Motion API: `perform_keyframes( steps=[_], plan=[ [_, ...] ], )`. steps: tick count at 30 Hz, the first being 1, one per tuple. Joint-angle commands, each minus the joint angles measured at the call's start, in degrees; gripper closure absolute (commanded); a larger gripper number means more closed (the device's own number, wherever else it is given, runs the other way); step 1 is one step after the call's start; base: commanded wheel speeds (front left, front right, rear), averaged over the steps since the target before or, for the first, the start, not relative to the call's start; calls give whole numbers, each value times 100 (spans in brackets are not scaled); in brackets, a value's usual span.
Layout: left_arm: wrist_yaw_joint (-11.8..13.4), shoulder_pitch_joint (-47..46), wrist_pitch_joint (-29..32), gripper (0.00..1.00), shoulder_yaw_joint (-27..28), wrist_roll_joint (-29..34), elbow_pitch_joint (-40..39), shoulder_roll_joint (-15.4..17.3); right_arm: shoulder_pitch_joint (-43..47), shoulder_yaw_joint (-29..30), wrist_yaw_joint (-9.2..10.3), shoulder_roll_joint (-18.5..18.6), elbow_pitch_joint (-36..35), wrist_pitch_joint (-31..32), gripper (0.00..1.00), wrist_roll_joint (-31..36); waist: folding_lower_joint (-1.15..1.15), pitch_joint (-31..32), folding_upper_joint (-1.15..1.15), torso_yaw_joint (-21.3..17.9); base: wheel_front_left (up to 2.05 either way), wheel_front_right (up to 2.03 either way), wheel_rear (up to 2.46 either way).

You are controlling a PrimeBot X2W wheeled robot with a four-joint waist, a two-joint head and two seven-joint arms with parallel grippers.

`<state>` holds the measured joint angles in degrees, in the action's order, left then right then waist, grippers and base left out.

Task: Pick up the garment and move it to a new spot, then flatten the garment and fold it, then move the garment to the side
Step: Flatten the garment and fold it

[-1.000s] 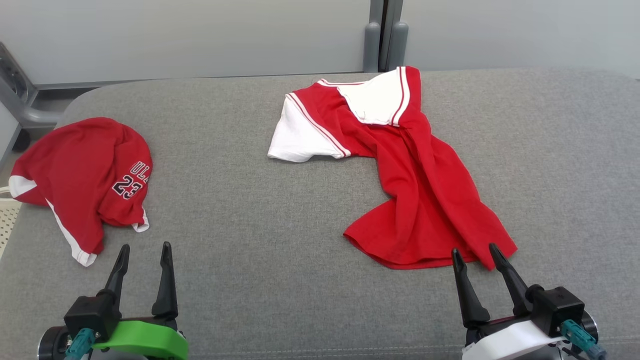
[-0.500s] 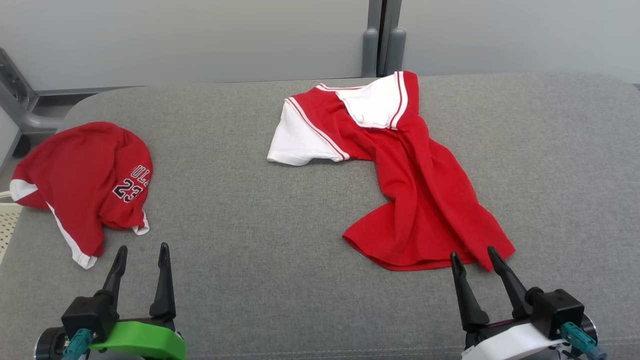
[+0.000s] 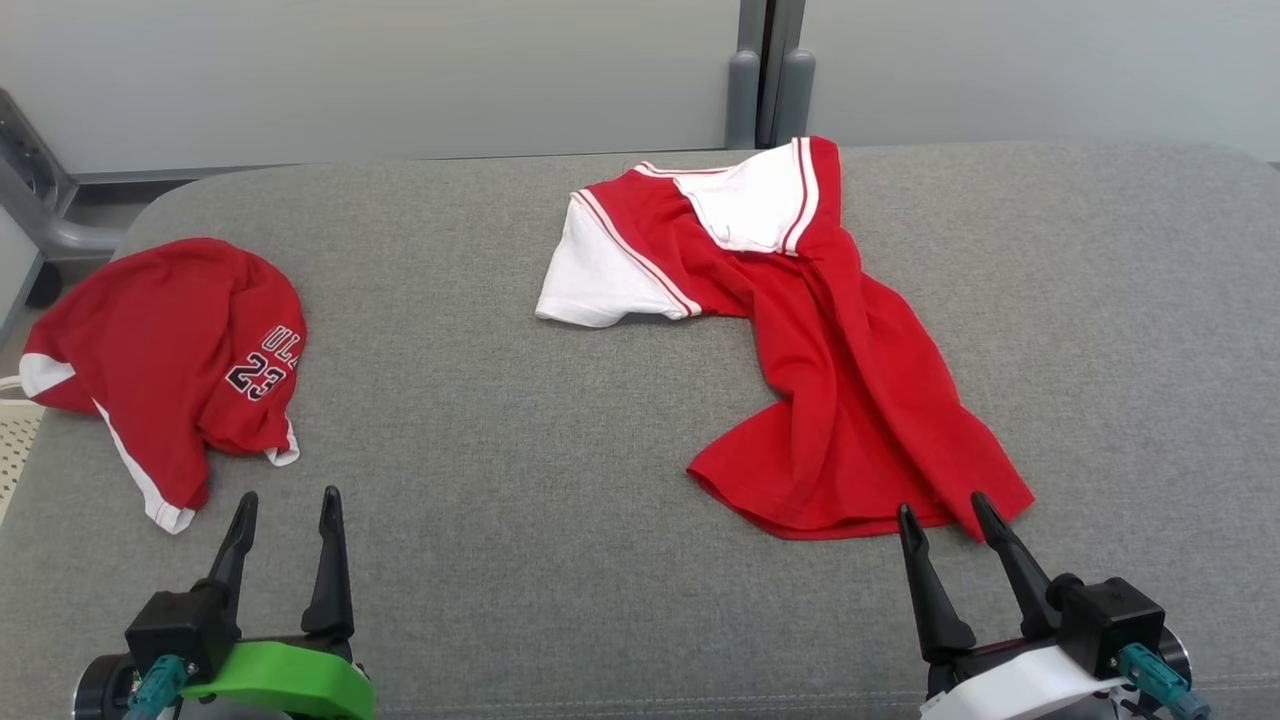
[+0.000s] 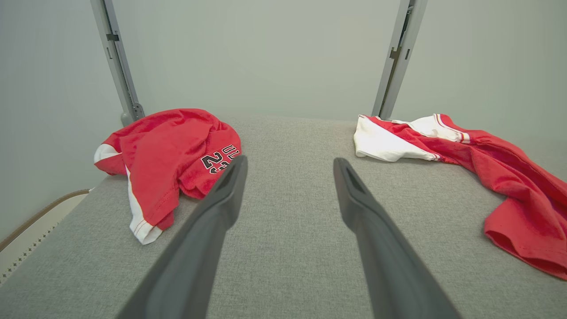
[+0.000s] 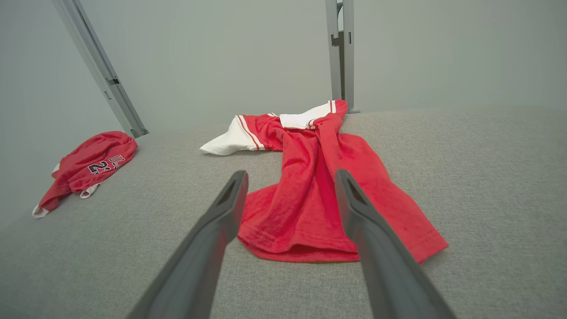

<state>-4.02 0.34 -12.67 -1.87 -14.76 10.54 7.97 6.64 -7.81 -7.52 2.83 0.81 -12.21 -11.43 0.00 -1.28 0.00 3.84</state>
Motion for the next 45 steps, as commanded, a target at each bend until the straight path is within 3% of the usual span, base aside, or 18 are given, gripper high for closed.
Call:
perform_keyframes(
  steps=[1,9,18,22,35,45],
  plan=[
    [21,-25,23,0,-5,-38,5,33,-53,-5,6,12,-6,-12,0,-19,0,-5,0,7,0,0,0],
    [-187,-439,473,0,-341,-208,43,91,-317,-348,6,11,43,253,0,222,0,-200,0,64,0,0,0],
    [-332,-1743,1462,0,-942,-647,497,94,-1204,-1237,6,72,460,735,0,482,0,-709,0,77,0,0,0],
    [-347,-2600,1919,0,-1355,-1069,1064,-26,-1858,-1577,6,161,1005,922,0,410,0,-1077,0,77,0,0,0],
    [-352,-4700,2067,0,-2346,-2591,3225,-409,-3309,-2242,6,247,2179,1482,0,473,0,-1976,0,150,0,0,0],
    [-353,-5585,1994,0,-2771,-3465,4140,-314,-3626,-2584,5,244,2244,1773,0,388,0,-2315,0,-89,0,0,0]
  ],
)
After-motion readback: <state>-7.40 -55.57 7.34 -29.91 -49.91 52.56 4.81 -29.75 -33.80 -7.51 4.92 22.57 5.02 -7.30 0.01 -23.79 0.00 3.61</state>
